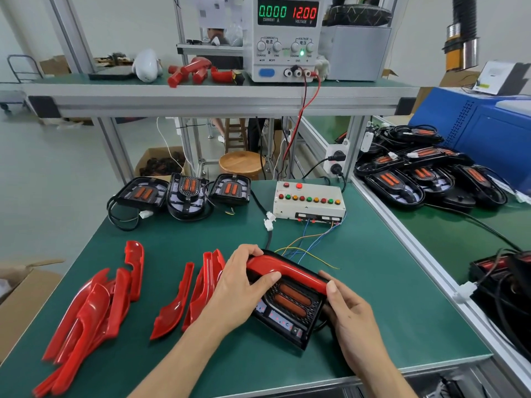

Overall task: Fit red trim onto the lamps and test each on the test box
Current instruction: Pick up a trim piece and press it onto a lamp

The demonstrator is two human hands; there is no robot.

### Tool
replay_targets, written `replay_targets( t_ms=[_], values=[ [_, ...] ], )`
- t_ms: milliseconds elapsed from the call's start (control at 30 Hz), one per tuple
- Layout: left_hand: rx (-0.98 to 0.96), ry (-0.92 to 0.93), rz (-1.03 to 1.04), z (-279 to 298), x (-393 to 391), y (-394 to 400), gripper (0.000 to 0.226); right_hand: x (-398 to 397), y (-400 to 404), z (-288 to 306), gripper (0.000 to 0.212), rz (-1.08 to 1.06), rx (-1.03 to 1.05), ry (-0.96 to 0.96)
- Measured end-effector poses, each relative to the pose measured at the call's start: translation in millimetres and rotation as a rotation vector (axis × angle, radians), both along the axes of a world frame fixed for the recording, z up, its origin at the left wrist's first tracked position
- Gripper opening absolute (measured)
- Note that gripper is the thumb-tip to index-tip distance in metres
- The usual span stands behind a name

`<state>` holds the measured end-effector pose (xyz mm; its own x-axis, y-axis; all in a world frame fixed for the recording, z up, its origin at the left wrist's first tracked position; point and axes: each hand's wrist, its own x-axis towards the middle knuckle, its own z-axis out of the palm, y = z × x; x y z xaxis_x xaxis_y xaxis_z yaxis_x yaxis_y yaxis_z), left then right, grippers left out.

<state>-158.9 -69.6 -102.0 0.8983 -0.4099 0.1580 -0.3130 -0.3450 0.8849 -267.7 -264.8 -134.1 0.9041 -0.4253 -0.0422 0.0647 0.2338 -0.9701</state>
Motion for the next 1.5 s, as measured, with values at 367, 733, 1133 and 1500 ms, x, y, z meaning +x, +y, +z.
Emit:
replay_targets(
  t_ms=[367, 733, 1133, 1500],
  values=[
    [-0.053, 0.039, 0.037, -1.9, 4.3, 0.0, 0.028, 2.2, 0.5, -2.3, 0.052, -0.019, 0.022, 0.018],
    [0.014, -0.035, 0.055, 0.9, -4.3, -1.4, 0.037, 5.1, 0.2, -3.6, 0.047, -0.069, 0.017, 0.038],
    [-0.174, 0.046, 0.079, 7.6, 2.6, 2.8, 0.014, 4.6, -1.2, -12.0, 0.02, -0.123, -0.08, 0.061],
    [-0.222, 0.471, -0.022, 28.1, 12.3, 9.1, 0.023, -0.7, -3.5, -7.7, 0.041, -0.071, 0.046, 0.007]
  ],
)
